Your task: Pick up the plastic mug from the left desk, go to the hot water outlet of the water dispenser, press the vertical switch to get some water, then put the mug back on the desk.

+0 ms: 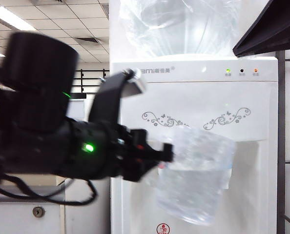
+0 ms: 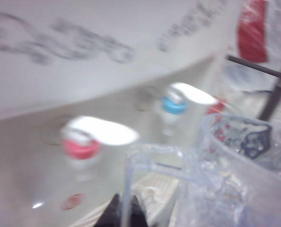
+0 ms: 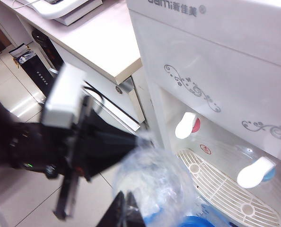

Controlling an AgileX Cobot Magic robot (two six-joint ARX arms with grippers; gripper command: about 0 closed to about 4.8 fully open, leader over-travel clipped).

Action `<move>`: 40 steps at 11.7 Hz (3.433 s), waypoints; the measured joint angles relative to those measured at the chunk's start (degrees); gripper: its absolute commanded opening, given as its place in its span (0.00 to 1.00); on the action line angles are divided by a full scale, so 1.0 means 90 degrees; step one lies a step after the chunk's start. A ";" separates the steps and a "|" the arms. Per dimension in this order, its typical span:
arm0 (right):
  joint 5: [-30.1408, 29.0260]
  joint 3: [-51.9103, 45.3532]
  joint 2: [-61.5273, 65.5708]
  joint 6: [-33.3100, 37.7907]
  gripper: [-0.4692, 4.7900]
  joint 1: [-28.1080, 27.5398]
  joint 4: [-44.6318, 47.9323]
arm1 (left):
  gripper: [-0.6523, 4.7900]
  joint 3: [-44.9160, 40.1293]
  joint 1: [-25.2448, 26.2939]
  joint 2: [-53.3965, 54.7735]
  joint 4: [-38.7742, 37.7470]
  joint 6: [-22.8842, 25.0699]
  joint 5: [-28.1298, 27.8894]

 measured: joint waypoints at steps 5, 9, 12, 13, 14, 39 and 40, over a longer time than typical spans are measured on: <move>-0.0002 0.0000 0.0000 0.0000 0.08 0.0002 0.0002 | 0.11 -0.0437 0.0000 -0.0578 -0.0036 0.0000 -0.0427; -0.0002 -0.0002 0.0000 0.0000 0.08 0.0002 0.0000 | 0.11 -0.0634 0.0000 -0.1154 -0.0039 0.0000 -0.0763; -0.0002 -0.0002 0.0000 0.0000 0.08 0.0002 0.0002 | 0.11 -0.0634 0.0002 -0.1338 0.0002 0.0000 -0.1263; -0.0002 -0.0002 0.0000 0.0000 0.08 0.0000 0.0000 | 0.11 -0.0634 0.0002 -0.1372 -0.0010 -0.0002 -0.1370; -0.0002 -0.0002 0.0000 0.0000 0.08 0.0000 0.0002 | 0.11 -0.0636 0.0019 -0.1452 -0.0051 0.0000 -0.1486; -0.0002 -0.0002 0.0000 0.0000 0.08 0.0000 0.0000 | 0.11 -0.1996 0.4269 -0.2941 -0.0041 0.0457 -0.1268; -0.0002 -0.0002 0.0000 0.0000 0.08 0.0000 0.0002 | 0.11 -0.1994 0.4498 -0.2800 -0.0012 0.0491 -0.1236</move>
